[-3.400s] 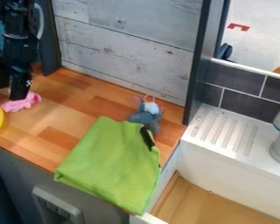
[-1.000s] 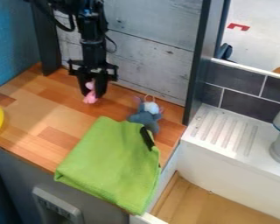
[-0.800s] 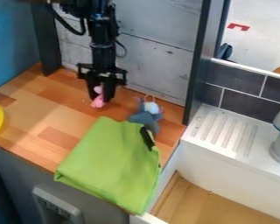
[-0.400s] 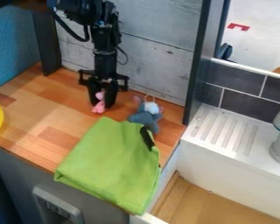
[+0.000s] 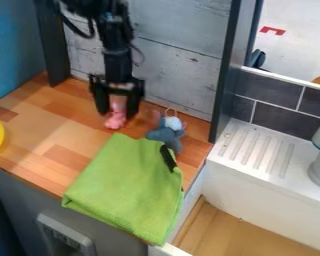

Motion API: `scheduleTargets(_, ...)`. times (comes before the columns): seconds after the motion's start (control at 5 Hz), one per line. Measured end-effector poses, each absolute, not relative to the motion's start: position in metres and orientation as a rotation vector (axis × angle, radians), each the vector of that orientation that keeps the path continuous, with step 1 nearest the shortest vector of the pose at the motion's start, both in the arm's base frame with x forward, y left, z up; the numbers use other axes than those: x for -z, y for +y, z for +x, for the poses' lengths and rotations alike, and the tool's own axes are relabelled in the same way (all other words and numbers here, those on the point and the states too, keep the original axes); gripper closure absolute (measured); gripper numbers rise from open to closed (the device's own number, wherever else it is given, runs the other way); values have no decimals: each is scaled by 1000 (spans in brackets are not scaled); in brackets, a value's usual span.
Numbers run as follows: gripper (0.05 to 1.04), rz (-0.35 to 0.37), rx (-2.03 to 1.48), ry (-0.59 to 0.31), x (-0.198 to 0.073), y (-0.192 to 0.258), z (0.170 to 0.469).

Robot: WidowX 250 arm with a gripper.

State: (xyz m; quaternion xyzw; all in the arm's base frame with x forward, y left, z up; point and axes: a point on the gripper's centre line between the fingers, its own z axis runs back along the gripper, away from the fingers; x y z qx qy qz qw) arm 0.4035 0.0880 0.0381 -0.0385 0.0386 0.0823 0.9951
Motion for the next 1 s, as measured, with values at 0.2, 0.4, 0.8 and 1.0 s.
scheduleTargets(0.2,77,-103,-142,-36,-82,112,387)
scheduleTargets(0.4,82,-59,-129,-102,-113,136,347)
scheduleTargets(0.8,83,152,-168,70,-113,201,259)
scheduleTargets(1.0,83,166,-240,90,-103,220,234)
